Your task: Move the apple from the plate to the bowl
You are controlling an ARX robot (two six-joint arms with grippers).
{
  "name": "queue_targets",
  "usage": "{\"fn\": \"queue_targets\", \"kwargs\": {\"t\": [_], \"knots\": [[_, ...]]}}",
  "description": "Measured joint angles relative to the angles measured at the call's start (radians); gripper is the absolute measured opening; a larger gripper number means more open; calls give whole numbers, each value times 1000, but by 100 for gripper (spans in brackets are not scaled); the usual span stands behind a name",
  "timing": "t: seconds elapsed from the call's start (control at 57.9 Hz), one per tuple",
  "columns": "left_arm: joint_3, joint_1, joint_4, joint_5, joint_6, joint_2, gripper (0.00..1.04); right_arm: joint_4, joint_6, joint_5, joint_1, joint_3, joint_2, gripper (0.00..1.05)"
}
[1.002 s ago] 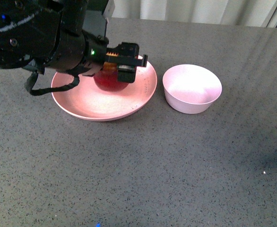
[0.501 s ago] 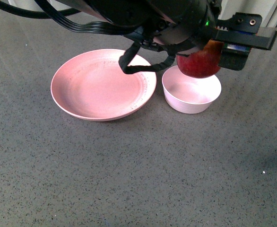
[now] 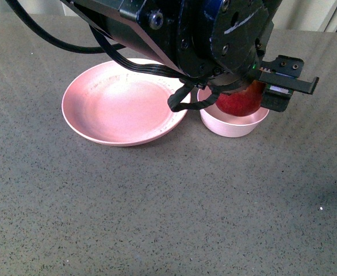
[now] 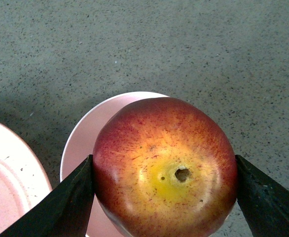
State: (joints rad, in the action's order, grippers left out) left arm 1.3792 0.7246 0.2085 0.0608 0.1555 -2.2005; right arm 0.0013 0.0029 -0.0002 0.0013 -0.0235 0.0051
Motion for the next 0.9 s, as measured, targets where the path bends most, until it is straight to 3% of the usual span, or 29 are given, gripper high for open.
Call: {"fn": "queue_targets", "kwargs": {"t": [0.225,0.311,0.415,0.898], "knots": [[5,-19,-11,14,8,-35,71,0,0,0,0,0,0,96],[5,-24,-11,14,20,-39,87,0,0,0,0,0,0,96],[4,-26,-4,14,27,-38,98,0,0,0,0,0,0,96],[-137,-61,114,2,114,174,96,0,0,0,0,0,0,96]]}}
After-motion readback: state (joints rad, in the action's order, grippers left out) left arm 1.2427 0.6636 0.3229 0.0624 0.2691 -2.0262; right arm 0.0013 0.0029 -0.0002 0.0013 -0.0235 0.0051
